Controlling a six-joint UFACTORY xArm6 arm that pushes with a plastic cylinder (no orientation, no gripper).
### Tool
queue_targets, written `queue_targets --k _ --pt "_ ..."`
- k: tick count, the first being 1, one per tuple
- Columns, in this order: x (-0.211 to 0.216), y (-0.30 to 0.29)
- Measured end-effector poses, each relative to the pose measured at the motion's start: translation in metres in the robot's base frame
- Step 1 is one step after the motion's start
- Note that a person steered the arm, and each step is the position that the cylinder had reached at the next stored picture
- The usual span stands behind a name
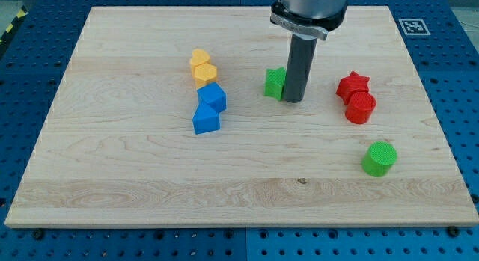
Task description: Move the green star towards the top
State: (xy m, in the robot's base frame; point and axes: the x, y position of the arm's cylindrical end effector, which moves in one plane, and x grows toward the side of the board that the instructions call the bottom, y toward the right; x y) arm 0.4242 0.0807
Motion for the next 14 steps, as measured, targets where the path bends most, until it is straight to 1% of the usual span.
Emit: queue_targets --k 3,6,7,8,10,11,12,14 --pt "-0.018 -0.001" --pt "-0.023 -0.007" --pt "-0.022 -0.009" --pt "0.002 -0.012" --pt "-0.019 -0.034" --pt "-0.019 -0.034" --pt "-0.027 -0.046" --pt "-0.058 -0.076"
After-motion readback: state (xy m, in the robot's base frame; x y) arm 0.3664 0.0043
